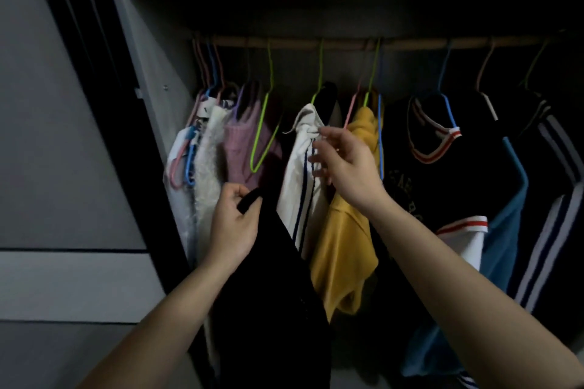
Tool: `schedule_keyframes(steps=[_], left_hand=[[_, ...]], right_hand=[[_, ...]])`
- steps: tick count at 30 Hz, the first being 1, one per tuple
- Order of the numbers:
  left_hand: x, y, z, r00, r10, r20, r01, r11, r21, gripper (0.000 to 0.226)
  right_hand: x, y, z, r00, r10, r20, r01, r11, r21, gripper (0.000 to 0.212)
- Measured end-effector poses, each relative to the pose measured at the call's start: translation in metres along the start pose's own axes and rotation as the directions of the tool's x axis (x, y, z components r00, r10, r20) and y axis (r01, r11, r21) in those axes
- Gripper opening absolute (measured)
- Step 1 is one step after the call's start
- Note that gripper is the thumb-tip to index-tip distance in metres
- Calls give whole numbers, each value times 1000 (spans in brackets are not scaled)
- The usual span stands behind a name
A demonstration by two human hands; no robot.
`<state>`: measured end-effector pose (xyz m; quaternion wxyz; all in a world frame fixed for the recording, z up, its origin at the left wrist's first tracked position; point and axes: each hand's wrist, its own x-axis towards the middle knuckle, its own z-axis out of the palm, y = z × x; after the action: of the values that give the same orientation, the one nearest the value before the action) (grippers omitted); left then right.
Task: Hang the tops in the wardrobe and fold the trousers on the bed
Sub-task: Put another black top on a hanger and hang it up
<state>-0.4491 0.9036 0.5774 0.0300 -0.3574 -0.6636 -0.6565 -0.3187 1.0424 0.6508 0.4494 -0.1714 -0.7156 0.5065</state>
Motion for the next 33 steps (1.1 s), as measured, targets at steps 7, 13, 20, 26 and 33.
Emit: schedule_keyframes(steps=[7, 13, 20, 26, 33], left_hand=[[13, -5, -50, 1000, -21, 12, 21, 1000, 5, 13], [21, -5, -68, 1000, -2, 22, 3, 1000, -21, 14], [28, -13, -61, 998, -1, 60, 1, 1000, -1, 9], [35, -16, -58, 997, -16, 80, 16, 1000, -5, 10], [29, -28, -45, 996, -63, 61, 64, 998, -15, 9]], right_hand=[[58, -2, 95, 979, 182, 90, -164, 971, -176, 85], [79, 4, 115, 963, 256, 87, -236, 953, -192, 27], [86, -1, 112, 930, 332, 157, -335, 942, -5, 13], [83, -16, 108, 965, 258, 50, -262, 958, 120, 30], [45, -22, 81, 981, 187, -46, -177, 969, 176, 22]])
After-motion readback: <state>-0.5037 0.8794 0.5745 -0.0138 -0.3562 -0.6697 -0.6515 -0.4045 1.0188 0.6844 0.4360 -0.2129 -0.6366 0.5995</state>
